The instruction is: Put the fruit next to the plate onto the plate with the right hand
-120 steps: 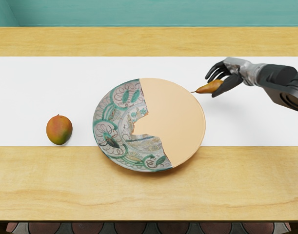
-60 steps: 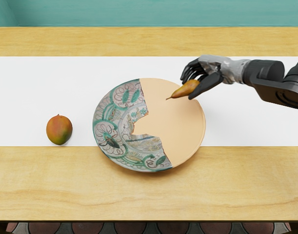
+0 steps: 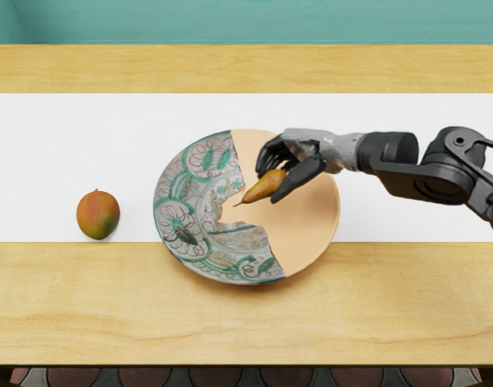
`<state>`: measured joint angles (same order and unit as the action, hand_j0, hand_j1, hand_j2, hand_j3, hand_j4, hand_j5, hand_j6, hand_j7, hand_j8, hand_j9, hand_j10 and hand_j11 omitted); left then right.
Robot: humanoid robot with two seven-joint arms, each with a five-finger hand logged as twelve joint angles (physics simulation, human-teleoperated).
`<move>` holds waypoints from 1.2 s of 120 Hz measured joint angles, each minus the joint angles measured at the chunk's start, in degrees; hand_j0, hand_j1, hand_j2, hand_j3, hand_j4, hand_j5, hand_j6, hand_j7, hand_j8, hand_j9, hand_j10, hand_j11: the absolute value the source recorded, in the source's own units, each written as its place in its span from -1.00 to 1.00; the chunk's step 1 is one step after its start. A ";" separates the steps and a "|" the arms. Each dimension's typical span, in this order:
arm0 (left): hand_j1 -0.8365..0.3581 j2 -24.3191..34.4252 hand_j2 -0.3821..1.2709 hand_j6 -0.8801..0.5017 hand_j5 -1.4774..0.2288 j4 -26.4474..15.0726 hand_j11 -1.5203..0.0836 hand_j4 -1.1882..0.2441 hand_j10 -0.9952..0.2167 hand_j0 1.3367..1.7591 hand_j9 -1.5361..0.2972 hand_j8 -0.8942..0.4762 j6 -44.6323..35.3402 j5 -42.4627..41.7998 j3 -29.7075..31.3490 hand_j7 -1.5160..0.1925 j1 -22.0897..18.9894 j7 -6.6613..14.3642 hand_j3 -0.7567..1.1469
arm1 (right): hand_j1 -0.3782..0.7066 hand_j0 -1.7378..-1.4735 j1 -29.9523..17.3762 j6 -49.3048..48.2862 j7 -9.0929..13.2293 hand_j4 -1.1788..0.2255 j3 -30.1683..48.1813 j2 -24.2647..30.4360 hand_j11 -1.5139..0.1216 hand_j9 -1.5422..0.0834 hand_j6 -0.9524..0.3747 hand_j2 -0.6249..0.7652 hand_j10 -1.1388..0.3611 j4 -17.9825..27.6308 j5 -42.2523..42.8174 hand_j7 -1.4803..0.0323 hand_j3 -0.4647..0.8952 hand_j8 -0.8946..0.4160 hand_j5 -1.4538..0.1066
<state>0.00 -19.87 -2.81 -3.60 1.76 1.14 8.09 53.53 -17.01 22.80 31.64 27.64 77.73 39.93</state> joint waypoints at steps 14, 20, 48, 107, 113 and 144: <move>0.98 0.00 -0.54 0.27 0.73 -0.01 0.90 0.66 0.64 0.52 0.68 0.31 0.00 0.00 0.00 0.77 0.00 0.00 -0.20 | 0.29 -0.39 -1.45 0.31 -0.02 -0.36 -0.14 -0.86 -0.36 -0.31 -0.44 0.36 -0.21 -0.03 0.40 -0.32 -0.32 -0.29 -0.40; 0.98 0.00 -0.54 0.27 0.73 -0.01 0.90 0.66 0.64 0.52 0.68 0.31 0.00 0.00 0.00 0.77 0.00 -0.01 -0.20 | 0.28 -0.38 -1.80 0.37 -0.01 -0.36 -0.32 -1.05 -0.36 -0.31 -0.43 0.33 -0.20 -0.03 0.50 -0.32 -0.32 -0.29 -0.41; 0.98 0.00 -0.54 0.27 0.73 -0.01 0.90 0.66 0.64 0.52 0.68 0.31 0.00 0.00 0.00 0.77 0.00 0.00 -0.20 | 0.14 -0.39 -2.16 0.54 0.14 -0.17 -0.78 -1.31 -0.12 -0.07 -0.35 0.11 -0.14 -0.09 0.65 -0.07 -0.32 -0.27 -0.15; 0.98 0.00 -0.54 0.27 0.73 -0.05 0.90 0.66 0.64 0.52 0.68 0.31 0.00 -0.07 -0.05 0.77 -0.26 0.00 -0.20 | -0.79 -0.40 -0.88 -16.49 0.31 0.56 8.67 6.27 0.72 0.76 0.32 -0.09 0.42 -0.03 -15.10 0.82 -0.32 0.26 0.72; 0.98 0.00 -0.54 0.27 0.73 -0.06 0.90 0.66 0.64 0.52 0.68 0.31 0.00 -0.05 -0.06 0.77 -0.25 0.00 -0.21 | -0.82 -0.40 -1.05 -17.07 0.29 0.59 9.17 8.93 0.75 0.79 0.34 -0.09 0.44 -0.03 -17.96 0.85 -0.32 0.29 0.75; 0.98 0.00 -0.54 0.27 0.73 -0.10 0.90 0.66 0.64 0.52 0.68 0.31 0.00 -0.07 -0.10 0.77 -1.29 0.00 -0.21 | -0.91 -0.40 -4.98 -17.93 0.23 0.65 9.71 24.02 0.82 0.87 0.41 -0.10 0.50 -0.25 -29.54 0.93 -0.32 0.34 0.83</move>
<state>0.00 -19.97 -2.81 -3.67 1.66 -0.14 8.08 48.55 -34.94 23.03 41.35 51.66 77.48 10.39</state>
